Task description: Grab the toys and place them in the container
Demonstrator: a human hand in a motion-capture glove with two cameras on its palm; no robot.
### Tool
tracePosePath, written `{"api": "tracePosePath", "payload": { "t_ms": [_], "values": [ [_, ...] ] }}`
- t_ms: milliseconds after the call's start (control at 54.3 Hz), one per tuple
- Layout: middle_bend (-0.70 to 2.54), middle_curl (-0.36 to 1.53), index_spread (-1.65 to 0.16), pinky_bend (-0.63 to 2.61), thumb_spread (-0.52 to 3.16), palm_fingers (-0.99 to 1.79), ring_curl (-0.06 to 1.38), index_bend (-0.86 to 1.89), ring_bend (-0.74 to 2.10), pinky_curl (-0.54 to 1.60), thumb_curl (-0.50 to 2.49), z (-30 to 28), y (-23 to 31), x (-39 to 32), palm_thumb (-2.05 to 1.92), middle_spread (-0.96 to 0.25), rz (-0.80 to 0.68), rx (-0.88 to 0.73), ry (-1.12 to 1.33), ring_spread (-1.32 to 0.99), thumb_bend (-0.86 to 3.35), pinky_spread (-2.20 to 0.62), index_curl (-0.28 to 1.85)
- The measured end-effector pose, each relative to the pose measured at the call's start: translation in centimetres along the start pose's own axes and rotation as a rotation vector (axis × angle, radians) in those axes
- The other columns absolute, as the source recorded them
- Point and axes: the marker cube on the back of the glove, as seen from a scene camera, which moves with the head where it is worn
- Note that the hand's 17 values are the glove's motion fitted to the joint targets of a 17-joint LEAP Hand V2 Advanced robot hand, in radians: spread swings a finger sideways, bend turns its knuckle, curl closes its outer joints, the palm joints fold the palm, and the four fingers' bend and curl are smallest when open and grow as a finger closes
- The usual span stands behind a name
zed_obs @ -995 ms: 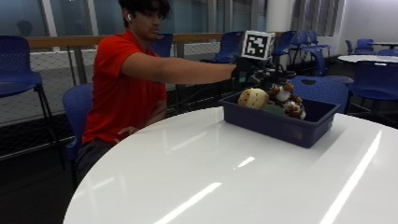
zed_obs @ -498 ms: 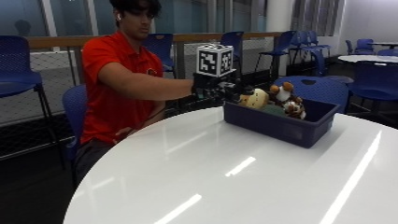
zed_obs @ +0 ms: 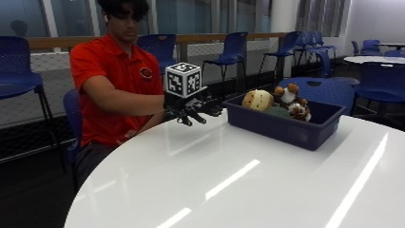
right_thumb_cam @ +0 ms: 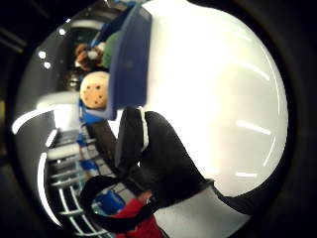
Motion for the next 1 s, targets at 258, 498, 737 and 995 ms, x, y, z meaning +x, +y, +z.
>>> {"api": "tracePosePath", "payload": {
  "t_ms": [258,498,737,995],
  "values": [
    [0.11,0.16,-0.31,0.9,1.17,-0.21,0.25,0.17,0.16,0.31,0.12,1.4,2.2,1.5,-0.11,-0.04,-0.004,0.007,0.006,0.07,-0.08,0.08,0.27],
    [0.1,0.16,-0.32,0.88,1.18,-0.2,0.23,0.16,0.16,0.31,0.12,0.7,2.8,2.1,-0.11,-0.04,0.003,0.047,0.013,0.07,-0.07,0.08,0.29],
    [0.1,0.16,-0.32,0.87,1.19,-0.2,0.22,0.17,0.16,0.32,0.12,0.8,2.9,2.1,-0.11,-0.05,0.022,0.035,0.004,0.06,-0.07,0.08,0.3],
    [0.11,0.16,-0.33,0.86,1.2,-0.19,0.21,0.17,0.16,0.32,0.12,1.2,2.8,2.2,-0.1,-0.05,0.041,0.031,0.029,0.06,-0.07,0.07,0.31]
  ]
}}
